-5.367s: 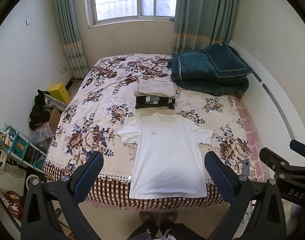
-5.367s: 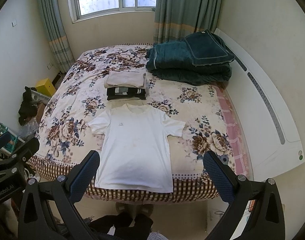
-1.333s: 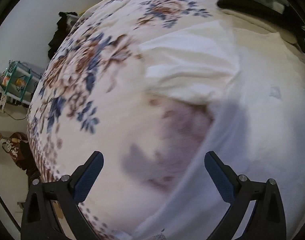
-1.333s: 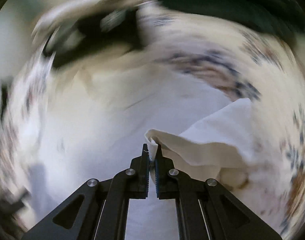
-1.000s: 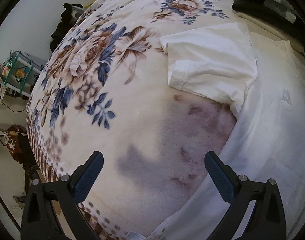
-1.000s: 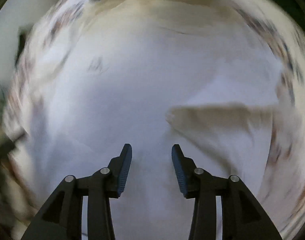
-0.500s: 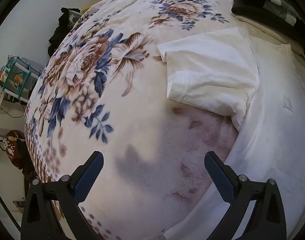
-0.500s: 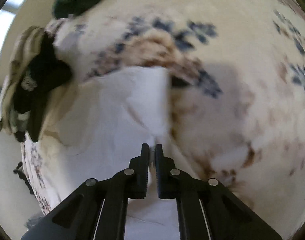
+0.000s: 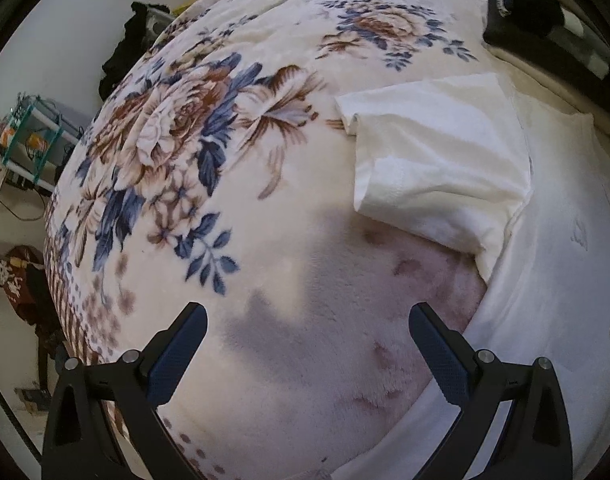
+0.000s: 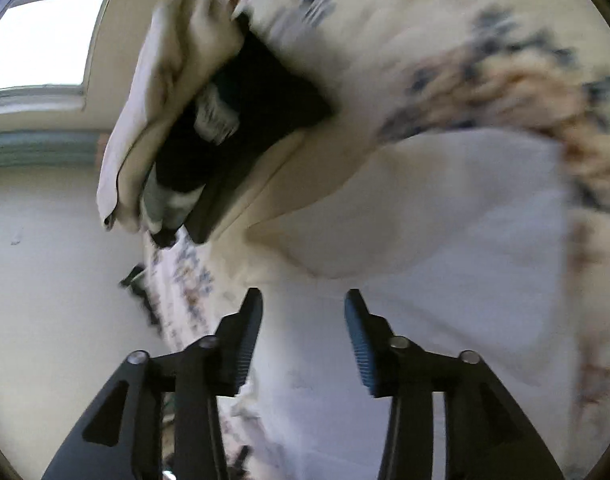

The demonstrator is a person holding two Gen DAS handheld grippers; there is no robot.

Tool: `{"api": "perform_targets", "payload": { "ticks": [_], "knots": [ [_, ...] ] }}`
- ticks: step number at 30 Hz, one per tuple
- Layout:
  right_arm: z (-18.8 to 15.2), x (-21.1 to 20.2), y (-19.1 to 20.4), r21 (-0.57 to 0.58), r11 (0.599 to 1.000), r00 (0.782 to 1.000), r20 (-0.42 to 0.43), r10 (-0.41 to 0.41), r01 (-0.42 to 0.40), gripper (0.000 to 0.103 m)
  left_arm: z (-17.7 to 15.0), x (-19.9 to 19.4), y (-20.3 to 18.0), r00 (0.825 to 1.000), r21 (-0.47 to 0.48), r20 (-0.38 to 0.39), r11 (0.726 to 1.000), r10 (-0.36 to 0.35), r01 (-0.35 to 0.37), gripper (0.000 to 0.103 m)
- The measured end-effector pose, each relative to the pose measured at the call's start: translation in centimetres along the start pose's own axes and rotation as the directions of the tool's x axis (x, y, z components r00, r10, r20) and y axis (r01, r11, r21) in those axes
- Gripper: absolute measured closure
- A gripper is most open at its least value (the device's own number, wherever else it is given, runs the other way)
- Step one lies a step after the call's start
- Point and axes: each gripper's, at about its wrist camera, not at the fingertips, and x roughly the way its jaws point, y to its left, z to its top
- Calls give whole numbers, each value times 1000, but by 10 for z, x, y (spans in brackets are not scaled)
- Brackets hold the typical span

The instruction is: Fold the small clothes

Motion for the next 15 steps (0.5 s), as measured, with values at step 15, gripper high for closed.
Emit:
{"api": "perform_targets", "payload": {
  "ticks": [15],
  "knots": [
    [-262,87,29,-745,-167,567,614,-549,646,55,2,6,2,999,14,-13,999,31,-31,0]
  ]
}}
